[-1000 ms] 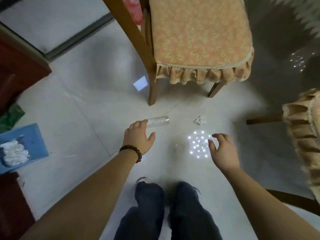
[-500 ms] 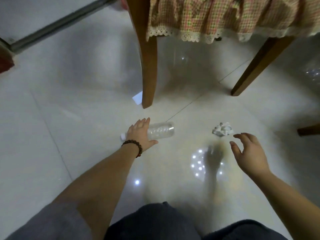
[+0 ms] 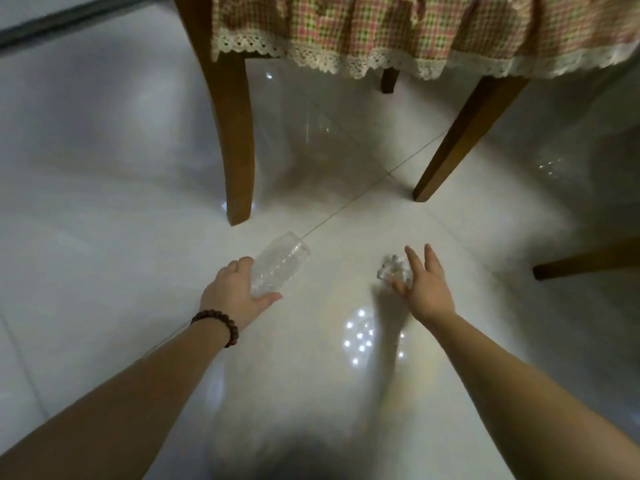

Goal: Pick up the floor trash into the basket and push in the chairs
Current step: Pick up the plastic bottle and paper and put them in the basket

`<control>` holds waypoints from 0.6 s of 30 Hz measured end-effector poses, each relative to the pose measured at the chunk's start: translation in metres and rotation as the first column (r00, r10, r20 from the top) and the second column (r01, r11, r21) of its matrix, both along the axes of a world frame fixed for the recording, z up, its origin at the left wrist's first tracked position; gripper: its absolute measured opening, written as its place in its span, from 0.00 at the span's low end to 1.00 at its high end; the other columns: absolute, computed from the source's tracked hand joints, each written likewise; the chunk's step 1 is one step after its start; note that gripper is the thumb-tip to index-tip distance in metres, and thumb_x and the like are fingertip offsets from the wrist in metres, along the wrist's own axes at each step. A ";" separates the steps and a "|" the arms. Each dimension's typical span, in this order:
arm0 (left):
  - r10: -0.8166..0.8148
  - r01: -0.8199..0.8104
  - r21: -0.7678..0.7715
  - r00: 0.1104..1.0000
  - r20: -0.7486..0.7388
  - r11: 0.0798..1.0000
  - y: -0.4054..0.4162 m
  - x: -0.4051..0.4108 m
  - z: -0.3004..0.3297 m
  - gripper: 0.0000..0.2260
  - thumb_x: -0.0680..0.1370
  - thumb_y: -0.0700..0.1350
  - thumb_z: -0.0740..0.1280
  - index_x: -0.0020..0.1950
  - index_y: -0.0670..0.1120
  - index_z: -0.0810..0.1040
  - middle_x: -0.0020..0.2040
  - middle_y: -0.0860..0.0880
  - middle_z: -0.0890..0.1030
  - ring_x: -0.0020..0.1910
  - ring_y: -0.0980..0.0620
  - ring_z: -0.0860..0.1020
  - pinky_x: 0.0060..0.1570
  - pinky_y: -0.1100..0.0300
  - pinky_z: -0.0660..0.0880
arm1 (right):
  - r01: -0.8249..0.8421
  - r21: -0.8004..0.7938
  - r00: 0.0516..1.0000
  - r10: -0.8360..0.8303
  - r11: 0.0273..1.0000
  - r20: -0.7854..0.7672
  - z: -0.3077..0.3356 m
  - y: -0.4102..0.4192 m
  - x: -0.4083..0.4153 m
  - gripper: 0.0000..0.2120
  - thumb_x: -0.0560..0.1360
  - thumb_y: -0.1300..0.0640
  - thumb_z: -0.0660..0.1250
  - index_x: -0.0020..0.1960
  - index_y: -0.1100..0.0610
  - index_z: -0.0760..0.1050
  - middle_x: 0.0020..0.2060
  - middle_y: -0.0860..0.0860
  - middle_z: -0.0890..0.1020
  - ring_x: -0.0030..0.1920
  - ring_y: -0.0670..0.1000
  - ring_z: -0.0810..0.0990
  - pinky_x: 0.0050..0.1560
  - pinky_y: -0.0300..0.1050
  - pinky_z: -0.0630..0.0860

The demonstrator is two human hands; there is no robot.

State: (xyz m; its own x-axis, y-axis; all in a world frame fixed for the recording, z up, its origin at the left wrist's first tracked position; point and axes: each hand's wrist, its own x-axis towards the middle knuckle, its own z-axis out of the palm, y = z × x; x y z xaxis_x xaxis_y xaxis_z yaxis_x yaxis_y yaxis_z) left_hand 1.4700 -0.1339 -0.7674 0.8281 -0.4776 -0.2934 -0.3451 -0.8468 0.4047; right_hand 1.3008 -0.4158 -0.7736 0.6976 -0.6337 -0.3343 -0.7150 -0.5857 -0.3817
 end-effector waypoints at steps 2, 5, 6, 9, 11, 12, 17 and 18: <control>-0.008 0.007 -0.019 1.000 -0.029 1.000 0.000 -0.005 0.005 0.29 0.67 0.62 0.73 0.60 0.47 0.70 0.54 0.48 0.76 0.55 0.47 0.74 0.50 0.53 0.73 | -0.061 0.036 0.995 0.064 0.997 -0.079 -0.012 -0.001 0.014 0.36 0.75 0.45 0.65 0.76 0.50 0.51 0.77 0.56 0.45 0.76 0.58 0.48 0.74 0.53 0.53; 0.005 -0.006 -0.039 1.000 -0.028 0.999 0.007 -0.009 0.010 0.30 0.67 0.61 0.74 0.61 0.47 0.70 0.56 0.49 0.76 0.56 0.47 0.75 0.51 0.53 0.73 | -0.026 0.101 0.993 0.038 0.995 -0.115 -0.029 0.005 0.021 0.28 0.76 0.50 0.64 0.73 0.48 0.59 0.76 0.55 0.50 0.74 0.59 0.52 0.71 0.54 0.60; 0.020 -0.021 -0.047 0.999 -0.030 0.999 0.010 -0.009 0.011 0.29 0.67 0.60 0.74 0.61 0.47 0.70 0.55 0.49 0.76 0.56 0.47 0.75 0.50 0.53 0.73 | -0.001 0.090 0.995 0.010 0.996 -0.096 -0.034 0.008 0.021 0.22 0.77 0.53 0.62 0.69 0.47 0.64 0.75 0.55 0.54 0.72 0.58 0.56 0.67 0.52 0.64; 0.059 -0.061 -0.072 0.997 -0.041 0.996 0.017 -0.007 0.013 0.28 0.67 0.60 0.74 0.59 0.48 0.71 0.52 0.50 0.76 0.52 0.48 0.75 0.47 0.54 0.73 | -0.019 -0.021 0.999 0.018 1.000 -0.042 -0.044 0.018 0.018 0.11 0.76 0.57 0.60 0.56 0.48 0.74 0.64 0.54 0.69 0.64 0.57 0.64 0.57 0.47 0.69; 0.078 -0.082 -0.088 0.996 -0.049 0.993 0.019 -0.005 0.015 0.28 0.67 0.61 0.74 0.59 0.48 0.71 0.51 0.51 0.75 0.51 0.48 0.75 0.47 0.54 0.73 | -0.035 -0.046 0.999 0.034 0.998 -0.007 -0.042 0.024 0.018 0.09 0.76 0.56 0.61 0.54 0.50 0.75 0.55 0.54 0.73 0.59 0.57 0.67 0.53 0.47 0.71; 0.091 -0.096 -0.094 0.994 -0.054 0.991 0.020 -0.005 0.019 0.28 0.67 0.60 0.74 0.59 0.48 0.71 0.51 0.52 0.75 0.51 0.48 0.75 0.47 0.54 0.73 | -0.038 -0.042 0.999 0.038 0.998 0.017 -0.037 0.027 0.018 0.09 0.76 0.56 0.61 0.55 0.52 0.75 0.53 0.54 0.73 0.58 0.58 0.67 0.52 0.48 0.71; 0.194 -0.203 -0.135 0.978 -0.077 0.970 0.033 -0.016 0.088 0.31 0.66 0.59 0.75 0.62 0.46 0.70 0.51 0.50 0.75 0.51 0.46 0.75 0.47 0.55 0.72 | -0.038 -0.023 0.970 0.042 0.999 0.239 0.051 0.054 0.019 0.14 0.76 0.55 0.65 0.61 0.55 0.73 0.55 0.57 0.75 0.58 0.57 0.70 0.48 0.46 0.70; 0.218 -0.228 -0.136 0.972 -0.085 0.964 0.038 -0.021 0.113 0.32 0.66 0.59 0.75 0.63 0.45 0.70 0.52 0.49 0.75 0.51 0.46 0.75 0.47 0.55 0.72 | -0.037 -0.018 0.962 0.040 0.999 0.271 0.078 0.062 0.019 0.16 0.75 0.54 0.66 0.62 0.55 0.72 0.55 0.56 0.75 0.57 0.56 0.71 0.47 0.43 0.69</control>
State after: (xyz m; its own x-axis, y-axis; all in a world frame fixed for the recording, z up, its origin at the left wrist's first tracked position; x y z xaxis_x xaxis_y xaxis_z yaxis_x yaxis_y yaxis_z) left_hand 1.4492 -0.0959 -0.6547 0.8986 -0.3250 -0.2949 -0.1216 -0.8300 0.5443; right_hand 1.3197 -0.3538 -0.6955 0.7850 -0.6075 -0.1209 -0.5623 -0.6171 -0.5505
